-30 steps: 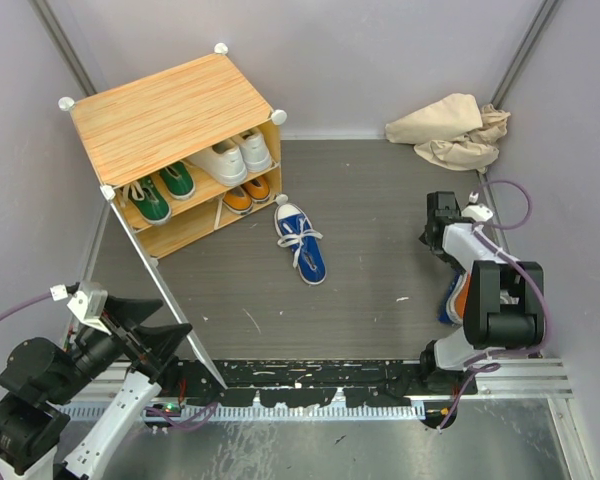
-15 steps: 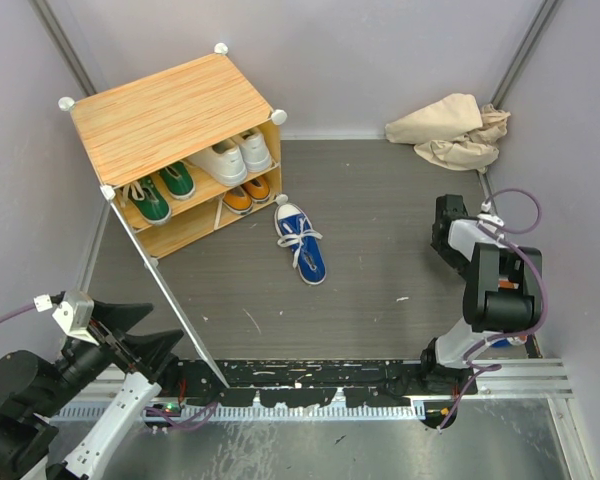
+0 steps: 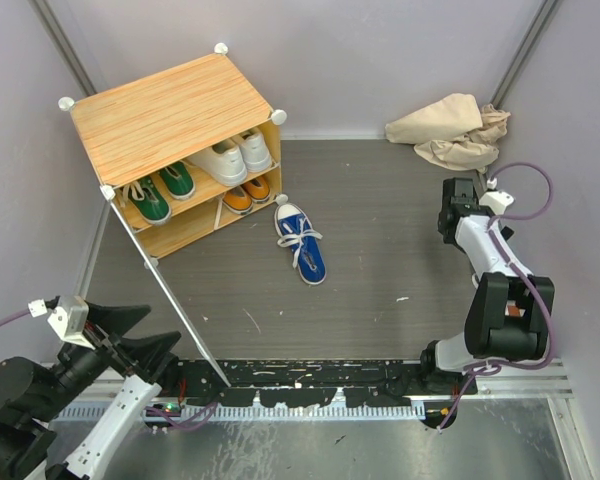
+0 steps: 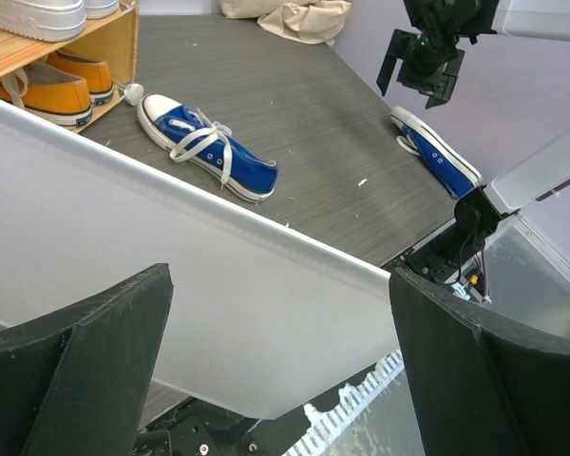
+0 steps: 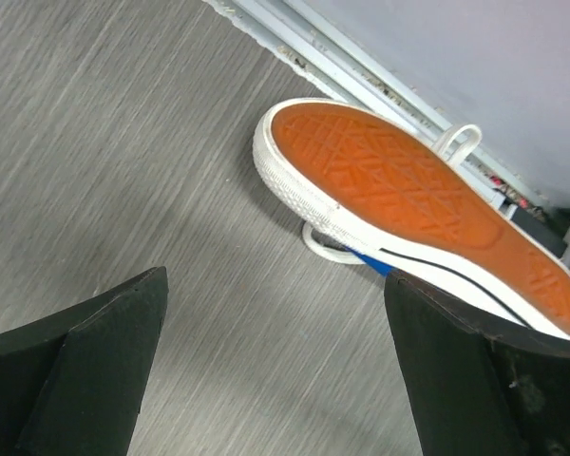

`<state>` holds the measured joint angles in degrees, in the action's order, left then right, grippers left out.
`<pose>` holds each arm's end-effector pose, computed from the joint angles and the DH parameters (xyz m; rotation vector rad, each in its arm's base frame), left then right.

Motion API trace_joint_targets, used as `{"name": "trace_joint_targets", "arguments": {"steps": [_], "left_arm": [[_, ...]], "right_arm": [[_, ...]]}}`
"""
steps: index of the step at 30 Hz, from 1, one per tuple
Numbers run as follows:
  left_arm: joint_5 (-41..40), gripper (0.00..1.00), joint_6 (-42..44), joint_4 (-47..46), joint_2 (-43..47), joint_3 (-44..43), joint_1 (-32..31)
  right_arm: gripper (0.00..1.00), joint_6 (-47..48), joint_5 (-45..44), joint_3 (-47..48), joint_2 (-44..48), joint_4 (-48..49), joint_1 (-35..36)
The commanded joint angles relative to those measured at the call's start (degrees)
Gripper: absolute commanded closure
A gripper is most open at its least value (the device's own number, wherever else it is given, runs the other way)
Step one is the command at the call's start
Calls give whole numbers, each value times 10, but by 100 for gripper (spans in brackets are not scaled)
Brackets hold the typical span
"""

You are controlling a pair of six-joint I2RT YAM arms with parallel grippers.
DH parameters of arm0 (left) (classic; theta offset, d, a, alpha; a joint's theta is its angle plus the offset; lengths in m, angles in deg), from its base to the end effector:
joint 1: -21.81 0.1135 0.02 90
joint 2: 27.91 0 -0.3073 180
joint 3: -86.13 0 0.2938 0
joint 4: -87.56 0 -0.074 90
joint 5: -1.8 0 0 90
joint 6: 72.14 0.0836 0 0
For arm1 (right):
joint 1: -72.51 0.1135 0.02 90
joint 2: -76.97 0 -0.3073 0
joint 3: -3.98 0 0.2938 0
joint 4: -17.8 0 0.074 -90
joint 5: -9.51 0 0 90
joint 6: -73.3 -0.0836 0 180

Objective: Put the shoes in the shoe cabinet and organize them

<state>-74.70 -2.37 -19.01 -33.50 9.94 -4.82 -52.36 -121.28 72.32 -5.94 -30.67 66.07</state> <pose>-0.0384 -0.0026 0.4129 0.2813 1.6583 -0.8141 0.3205 -0.0911 0.2222 1.0720 2.1840 -0.7253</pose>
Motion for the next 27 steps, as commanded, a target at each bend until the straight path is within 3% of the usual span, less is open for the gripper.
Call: {"name": "trace_joint_targets", "arguments": {"steps": [1, 9, 27], "left_arm": [[21, 2, -8, -24, 8, -14, -1], [29, 2, -8, 0, 19, -31, -1], [4, 2, -22, 16, 30, -47, 0]], "right_arm": [[0, 33, -56, 29, -23, -14, 2], [0, 40, -98, 1, -65, 11, -16], [0, 41, -27, 28, -165, 46, -86]]}}
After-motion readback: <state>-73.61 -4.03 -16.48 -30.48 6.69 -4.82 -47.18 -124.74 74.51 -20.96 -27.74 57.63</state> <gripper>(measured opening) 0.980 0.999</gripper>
